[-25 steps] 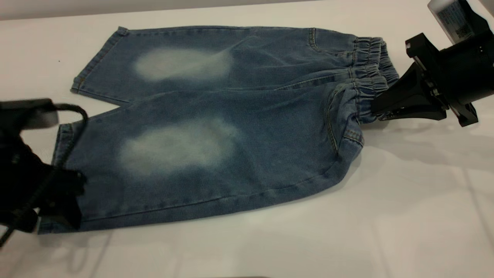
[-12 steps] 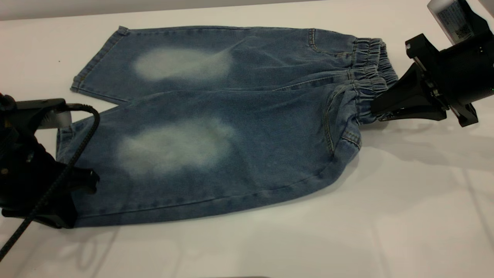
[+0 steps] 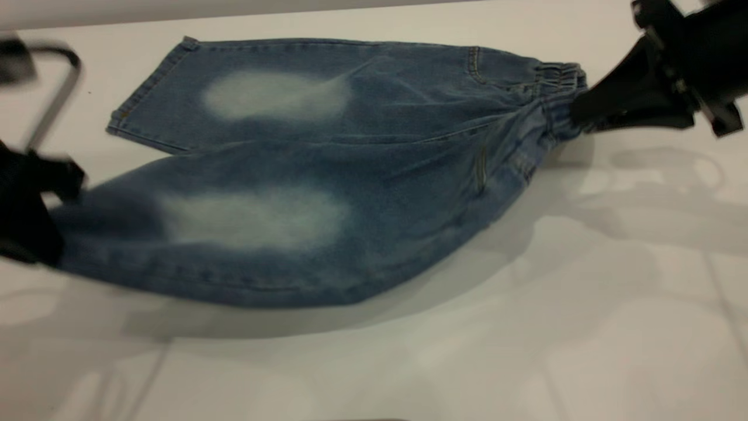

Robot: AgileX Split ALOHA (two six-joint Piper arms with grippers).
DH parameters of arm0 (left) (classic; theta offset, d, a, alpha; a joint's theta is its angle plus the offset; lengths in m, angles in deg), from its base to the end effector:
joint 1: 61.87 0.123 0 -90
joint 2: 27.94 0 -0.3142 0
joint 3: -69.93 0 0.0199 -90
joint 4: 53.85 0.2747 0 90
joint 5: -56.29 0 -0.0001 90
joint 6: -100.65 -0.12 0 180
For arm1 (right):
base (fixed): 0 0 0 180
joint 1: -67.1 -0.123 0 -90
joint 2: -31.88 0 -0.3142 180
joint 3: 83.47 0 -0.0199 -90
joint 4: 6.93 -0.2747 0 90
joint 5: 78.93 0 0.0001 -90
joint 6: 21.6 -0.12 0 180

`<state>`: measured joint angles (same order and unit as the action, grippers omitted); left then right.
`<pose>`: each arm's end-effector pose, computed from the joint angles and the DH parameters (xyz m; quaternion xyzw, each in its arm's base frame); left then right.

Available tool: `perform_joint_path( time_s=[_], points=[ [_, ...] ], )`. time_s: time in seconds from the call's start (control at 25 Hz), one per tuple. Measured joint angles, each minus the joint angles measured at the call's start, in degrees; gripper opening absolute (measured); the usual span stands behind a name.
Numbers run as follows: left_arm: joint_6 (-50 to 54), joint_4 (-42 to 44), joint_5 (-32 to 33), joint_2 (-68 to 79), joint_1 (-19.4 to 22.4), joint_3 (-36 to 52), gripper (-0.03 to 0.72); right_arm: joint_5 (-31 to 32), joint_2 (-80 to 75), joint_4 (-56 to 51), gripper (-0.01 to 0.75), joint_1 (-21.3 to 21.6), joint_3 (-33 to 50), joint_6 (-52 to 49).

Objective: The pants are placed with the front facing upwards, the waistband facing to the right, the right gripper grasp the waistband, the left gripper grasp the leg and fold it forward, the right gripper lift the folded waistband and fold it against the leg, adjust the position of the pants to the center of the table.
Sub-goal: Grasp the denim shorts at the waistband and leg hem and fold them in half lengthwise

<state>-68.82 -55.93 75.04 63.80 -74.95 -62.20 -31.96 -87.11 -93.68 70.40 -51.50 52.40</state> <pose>0.2402 -0.0572 0.1292 0.0061 0.9822 -0.0472 0.1819 0.3429 0.0680 0.0934 0.0260 0.8987 0.4010 0.1756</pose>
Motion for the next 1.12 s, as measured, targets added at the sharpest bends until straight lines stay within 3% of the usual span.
perform_joint_path(
  time_s=[0.16, 0.36, 0.8, 1.12],
  points=[
    [0.0, 1.4, 2.7, -9.4, 0.0, -0.5, 0.044, -0.5, 3.7, 0.9, 0.036, 0.0, -0.1, -1.2],
    [0.0, 5.1, 5.0, -10.2, 0.0, -5.5, 0.044, -4.4, 4.2, 1.1, 0.036, 0.0, -1.3, -1.4],
    [0.1, 8.3, -0.2, 7.2, 0.0, -19.9, 0.044, -15.7, 2.8, -4.8, 0.036, 0.0, -5.0, 2.3],
    [-0.1, 10.2, -0.8, 20.7, 0.0, -33.8, 0.044, -18.3, -3.9, -15.9, 0.037, 0.0, -9.2, 15.2]
  ],
)
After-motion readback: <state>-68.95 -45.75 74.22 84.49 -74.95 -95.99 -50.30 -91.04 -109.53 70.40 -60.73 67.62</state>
